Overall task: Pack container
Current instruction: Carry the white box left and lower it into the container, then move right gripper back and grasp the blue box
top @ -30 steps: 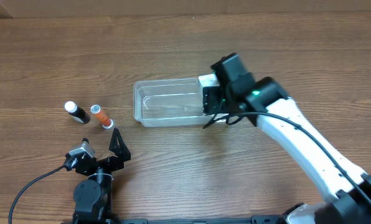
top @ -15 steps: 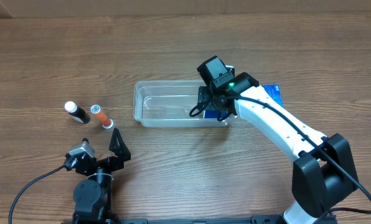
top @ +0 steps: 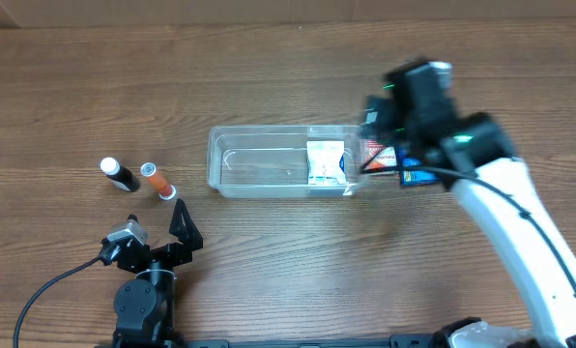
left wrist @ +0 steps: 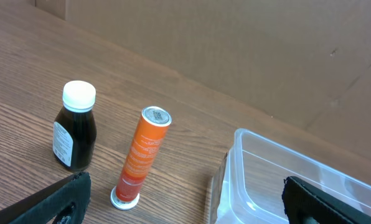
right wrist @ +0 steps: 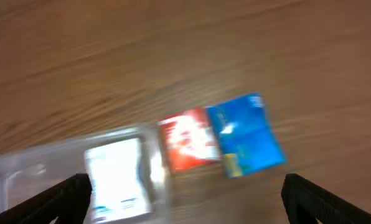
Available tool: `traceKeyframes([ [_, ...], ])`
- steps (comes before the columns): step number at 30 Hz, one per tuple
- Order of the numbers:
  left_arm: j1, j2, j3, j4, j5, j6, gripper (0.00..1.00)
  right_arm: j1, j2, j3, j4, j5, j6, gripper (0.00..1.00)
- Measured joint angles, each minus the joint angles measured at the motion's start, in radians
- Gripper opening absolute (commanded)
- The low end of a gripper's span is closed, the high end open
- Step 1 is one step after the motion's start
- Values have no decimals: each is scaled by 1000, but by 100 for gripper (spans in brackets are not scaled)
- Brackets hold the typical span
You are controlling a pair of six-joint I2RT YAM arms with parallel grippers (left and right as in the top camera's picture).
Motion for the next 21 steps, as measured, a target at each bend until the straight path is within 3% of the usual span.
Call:
traceKeyframes([
  [7, 0, 0, 0, 0, 0, 0, 100, -346, 160, 0, -17, -273, -291, 100],
  [13, 0, 0, 0, 0, 0, 0, 100, -362, 383, 0, 39, -384, -402, 100],
  [21, 0, 0, 0, 0, 0, 0, 100, -361, 564, -1, 39, -347, -475, 100],
])
